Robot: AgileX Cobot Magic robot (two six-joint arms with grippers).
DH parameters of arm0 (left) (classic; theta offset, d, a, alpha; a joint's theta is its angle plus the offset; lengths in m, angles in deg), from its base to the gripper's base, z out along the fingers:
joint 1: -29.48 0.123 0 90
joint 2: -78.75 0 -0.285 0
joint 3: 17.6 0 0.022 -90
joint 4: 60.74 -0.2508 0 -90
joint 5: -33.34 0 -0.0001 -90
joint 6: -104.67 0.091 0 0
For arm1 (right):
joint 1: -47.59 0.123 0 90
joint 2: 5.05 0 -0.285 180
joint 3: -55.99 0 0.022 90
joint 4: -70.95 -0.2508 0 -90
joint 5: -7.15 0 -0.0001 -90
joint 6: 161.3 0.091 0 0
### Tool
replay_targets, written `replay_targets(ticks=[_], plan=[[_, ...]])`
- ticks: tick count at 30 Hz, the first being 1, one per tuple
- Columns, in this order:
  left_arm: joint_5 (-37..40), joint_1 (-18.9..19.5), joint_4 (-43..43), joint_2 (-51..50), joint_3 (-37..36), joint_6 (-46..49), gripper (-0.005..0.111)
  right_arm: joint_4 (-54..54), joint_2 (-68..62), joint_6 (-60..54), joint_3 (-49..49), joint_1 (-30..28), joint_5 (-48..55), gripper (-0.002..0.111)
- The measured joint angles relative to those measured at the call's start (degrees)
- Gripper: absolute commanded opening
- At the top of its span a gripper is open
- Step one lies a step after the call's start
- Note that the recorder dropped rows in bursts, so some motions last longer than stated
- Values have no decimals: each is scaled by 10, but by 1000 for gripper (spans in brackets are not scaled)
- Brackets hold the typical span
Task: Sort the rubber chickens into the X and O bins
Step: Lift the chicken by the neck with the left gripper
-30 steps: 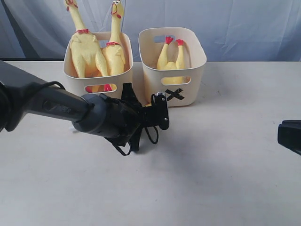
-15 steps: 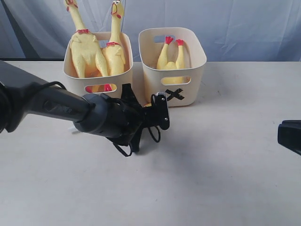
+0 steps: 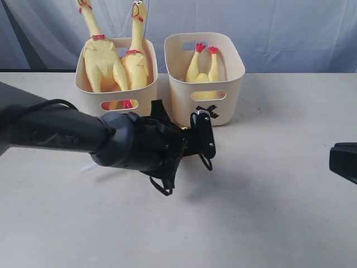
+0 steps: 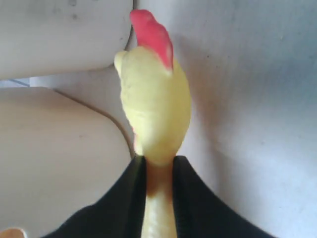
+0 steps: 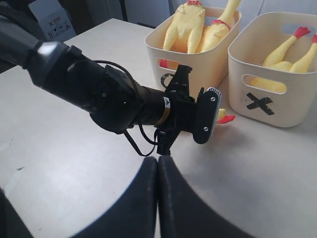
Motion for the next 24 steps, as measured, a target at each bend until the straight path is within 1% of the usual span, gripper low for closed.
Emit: replay_targets(ticks=[1,3,5,9,13,17,20,24], plan=[[8,-3,8,3,0,7,0,0,0,0,0,0,0,-1],[46,-15,54,19,0,40,0,0,0,0,0,0,0,-1],[67,-24,100,35,0,67,0,-1,0,0,0,0,0,-1],[86,-48,175,74,0,77,0,-1,0,0,0,0,0,-1],[89,-64,210,103,-1,78,0,-1,0,0,0,0,0,-1],[98,-70,238,134,-1,78,0,-1,0,0,0,0,0,-1],[88,-70,246,162,-1,73,0,-1,0,0,0,0,0,-1],[31,-70,249,200,2,37,0,-1,0,0,0,0,0,-1]])
